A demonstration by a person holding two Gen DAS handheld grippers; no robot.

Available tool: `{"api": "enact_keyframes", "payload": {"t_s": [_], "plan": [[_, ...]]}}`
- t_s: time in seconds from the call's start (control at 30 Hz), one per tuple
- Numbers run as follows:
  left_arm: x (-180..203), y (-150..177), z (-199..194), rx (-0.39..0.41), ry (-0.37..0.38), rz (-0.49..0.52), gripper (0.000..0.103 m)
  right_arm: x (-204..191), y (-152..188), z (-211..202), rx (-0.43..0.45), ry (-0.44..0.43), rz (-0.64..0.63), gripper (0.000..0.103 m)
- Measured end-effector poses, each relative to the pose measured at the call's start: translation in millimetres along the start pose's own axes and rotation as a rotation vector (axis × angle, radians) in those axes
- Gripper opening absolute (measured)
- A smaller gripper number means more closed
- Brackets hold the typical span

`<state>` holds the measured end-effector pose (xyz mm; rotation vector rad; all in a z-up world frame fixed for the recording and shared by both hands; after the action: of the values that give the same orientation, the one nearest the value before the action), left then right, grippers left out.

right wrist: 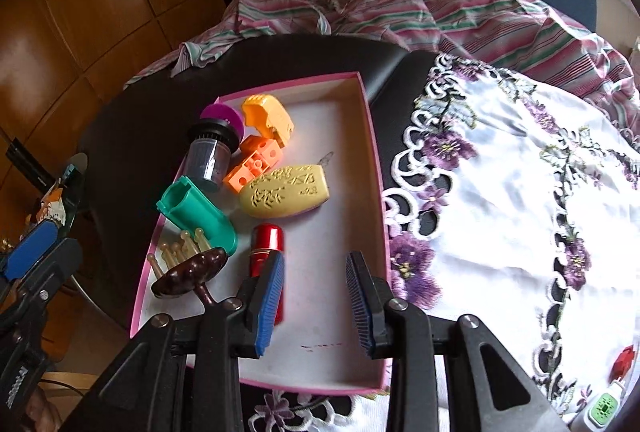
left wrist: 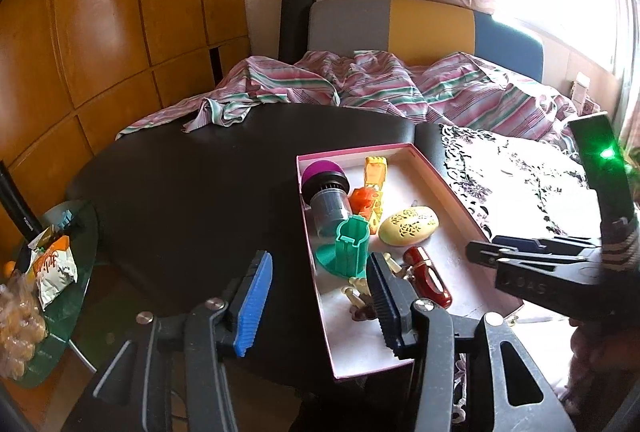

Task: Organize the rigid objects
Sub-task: 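Move both tools back toward the white plug and red puzzle piece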

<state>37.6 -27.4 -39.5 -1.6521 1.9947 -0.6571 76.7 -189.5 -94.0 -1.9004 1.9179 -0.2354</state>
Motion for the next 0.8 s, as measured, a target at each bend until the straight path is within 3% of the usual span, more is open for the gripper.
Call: {"api": "enact_keyframes", "payload": {"t_s": [0.4, 0.8], "plan": [[24, -5, 0, 0.002, 0.03, 0.064, 0.051, 53, 16, -38, 0.054, 0.053, 0.099, 0.033], [83, -15, 0, 0.008, 0.105, 0.194, 0.052, 149, 51, -85, 0.095, 0.131, 0.314, 0.033]]}}
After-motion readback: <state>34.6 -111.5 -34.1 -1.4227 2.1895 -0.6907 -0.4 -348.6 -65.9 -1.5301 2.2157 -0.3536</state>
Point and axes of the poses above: each gripper's, at about its wrist camera, not at the fingertips, and z roughly the way its jaws point, x to its right, y to its underside, the point moved 5 cm from there along z, roughly the way its jaws point, and after that the axes turned 11 degrees about -x, right-handed, at the moved point
